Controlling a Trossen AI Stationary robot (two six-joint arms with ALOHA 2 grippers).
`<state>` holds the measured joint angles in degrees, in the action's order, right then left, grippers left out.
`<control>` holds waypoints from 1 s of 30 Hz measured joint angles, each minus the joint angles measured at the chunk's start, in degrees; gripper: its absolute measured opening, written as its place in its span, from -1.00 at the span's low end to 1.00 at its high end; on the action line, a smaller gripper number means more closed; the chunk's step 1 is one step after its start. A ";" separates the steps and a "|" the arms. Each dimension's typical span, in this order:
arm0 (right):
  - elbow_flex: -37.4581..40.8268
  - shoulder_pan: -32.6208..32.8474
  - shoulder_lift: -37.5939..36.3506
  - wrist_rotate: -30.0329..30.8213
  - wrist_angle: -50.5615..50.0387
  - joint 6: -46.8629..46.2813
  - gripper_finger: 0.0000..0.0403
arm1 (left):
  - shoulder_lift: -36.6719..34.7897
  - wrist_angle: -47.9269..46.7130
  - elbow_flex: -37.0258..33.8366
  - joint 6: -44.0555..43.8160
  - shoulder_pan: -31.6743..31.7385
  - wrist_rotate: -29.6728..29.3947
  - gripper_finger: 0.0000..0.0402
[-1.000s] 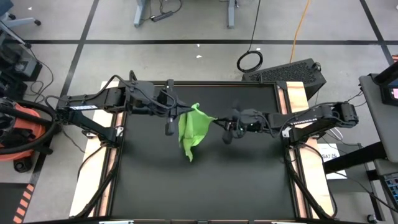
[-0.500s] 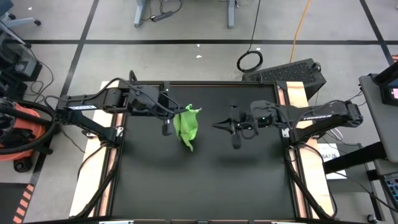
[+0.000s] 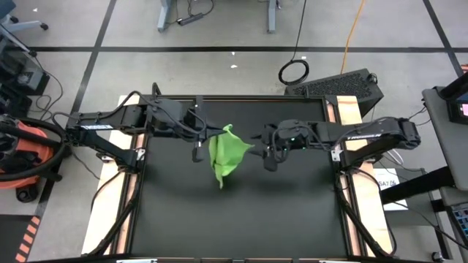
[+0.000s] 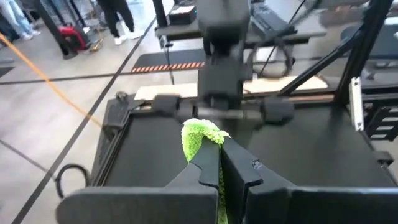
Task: Roll towel
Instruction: Fold the green microfiber cloth
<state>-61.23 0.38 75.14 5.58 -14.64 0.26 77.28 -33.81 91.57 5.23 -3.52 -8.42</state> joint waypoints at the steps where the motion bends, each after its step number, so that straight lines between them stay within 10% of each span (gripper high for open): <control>1: 0.00 0.00 0.88 0.00 0.01 0.00 0.23 | 0.00 0.39 0.00 -0.12 0.01 0.57 -1.00; 6: 0.02 0.05 4.77 0.29 1.79 0.01 0.09 | 0.02 1.44 0.00 -0.35 -0.01 0.93 -1.00; 12: 0.00 0.58 4.85 0.41 4.65 1.31 -0.89 | 0.02 0.56 0.00 -0.87 -0.01 0.93 -1.00; 19: 0.03 0.46 3.34 -0.55 -0.16 -0.90 -0.99 | 0.02 -0.10 0.00 -1.51 -0.01 0.89 -1.00; 30: -9.07 2.01 -2.06 -34.15 0.18 -8.97 -1.00 | -0.22 -16.22 5.13 1.58 -1.94 -8.14 -1.00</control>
<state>-70.30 2.39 73.08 -28.57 -14.46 -8.70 77.06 -50.03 96.70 6.81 -5.46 -16.56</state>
